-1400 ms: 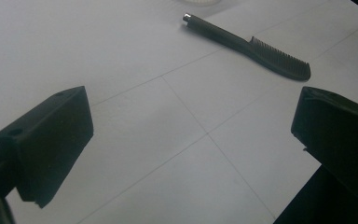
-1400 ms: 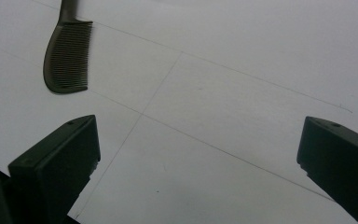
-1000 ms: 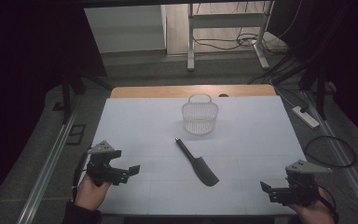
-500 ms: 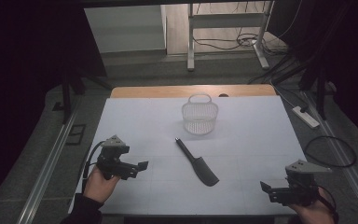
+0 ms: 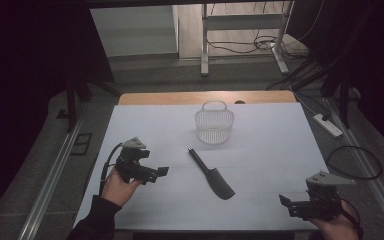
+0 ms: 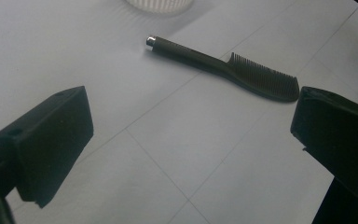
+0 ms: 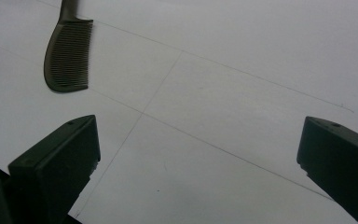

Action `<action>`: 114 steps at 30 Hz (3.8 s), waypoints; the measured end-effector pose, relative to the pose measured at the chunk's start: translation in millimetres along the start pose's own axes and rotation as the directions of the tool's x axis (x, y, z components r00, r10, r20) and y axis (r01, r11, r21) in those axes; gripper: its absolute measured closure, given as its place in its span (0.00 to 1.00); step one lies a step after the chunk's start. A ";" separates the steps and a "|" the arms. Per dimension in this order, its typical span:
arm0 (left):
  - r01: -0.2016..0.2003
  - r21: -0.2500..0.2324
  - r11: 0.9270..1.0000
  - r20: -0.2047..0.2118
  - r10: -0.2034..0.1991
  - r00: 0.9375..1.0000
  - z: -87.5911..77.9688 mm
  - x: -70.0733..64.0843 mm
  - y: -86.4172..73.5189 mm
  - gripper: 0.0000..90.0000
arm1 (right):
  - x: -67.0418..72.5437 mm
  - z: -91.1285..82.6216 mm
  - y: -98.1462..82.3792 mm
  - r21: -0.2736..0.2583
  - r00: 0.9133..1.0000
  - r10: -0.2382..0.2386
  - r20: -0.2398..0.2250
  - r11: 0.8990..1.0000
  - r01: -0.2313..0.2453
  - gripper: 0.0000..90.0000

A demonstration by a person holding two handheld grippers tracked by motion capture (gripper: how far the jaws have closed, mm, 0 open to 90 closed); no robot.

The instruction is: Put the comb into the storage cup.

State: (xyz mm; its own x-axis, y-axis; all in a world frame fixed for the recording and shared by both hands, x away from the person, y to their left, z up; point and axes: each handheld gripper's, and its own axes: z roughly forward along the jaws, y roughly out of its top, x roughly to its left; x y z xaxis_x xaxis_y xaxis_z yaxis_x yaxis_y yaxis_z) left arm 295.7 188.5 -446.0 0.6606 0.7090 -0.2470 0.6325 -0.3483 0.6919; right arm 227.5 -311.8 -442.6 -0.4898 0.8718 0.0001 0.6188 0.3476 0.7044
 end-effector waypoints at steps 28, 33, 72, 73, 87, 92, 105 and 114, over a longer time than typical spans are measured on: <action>-0.064 0.057 0.996 0.047 0.061 0.997 42.4 1.4 40.1 0.00 | 0.2 0.7 0.1 0.006 1.000 -0.004 0.003 1.000 0.004 0.00; -0.082 0.072 0.994 0.045 0.079 0.996 53.6 0.2 48.7 0.00 | -0.1 0.6 0.1 0.006 1.000 0.000 0.002 1.000 0.000 0.00; -0.177 0.152 0.972 0.069 0.168 0.983 116.6 -22.8 89.9 0.00 | -0.6 0.9 0.1 0.010 1.000 0.002 0.000 1.000 -0.002 0.00; -0.178 0.151 0.972 0.074 0.168 0.983 117.8 -23.7 90.7 0.00 | -0.6 0.9 0.1 0.010 1.000 0.002 0.000 1.000 -0.002 0.00; -0.196 0.173 0.965 0.071 0.187 0.980 131.2 -29.8 96.4 0.28 | -0.8 0.8 -0.1 0.009 1.000 0.000 -0.004 1.000 0.001 0.00; -0.176 0.186 0.967 0.076 0.164 0.984 132.1 -26.9 97.0 0.69 | -0.4 0.7 0.0 0.012 1.000 -0.002 -0.003 1.000 0.002 0.00; -0.190 0.226 0.955 0.054 0.182 0.982 149.3 -24.7 92.9 0.99 | -0.2 1.1 0.0 0.014 1.000 -0.002 -0.003 1.000 0.002 0.00; -0.172 0.261 0.950 0.033 0.169 0.985 162.5 -18.7 83.9 0.99 | -0.1 1.2 -0.1 0.016 1.000 -0.007 -0.005 1.000 0.007 0.00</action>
State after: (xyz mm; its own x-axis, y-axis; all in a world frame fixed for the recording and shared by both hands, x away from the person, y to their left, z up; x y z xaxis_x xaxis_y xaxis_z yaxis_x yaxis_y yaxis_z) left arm 402.1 46.4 -493.6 0.7708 0.6195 -0.1487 0.5931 -0.6125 0.5225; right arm 228.2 -311.5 -443.5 -0.4970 0.8678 -0.0015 0.6252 0.3592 0.6929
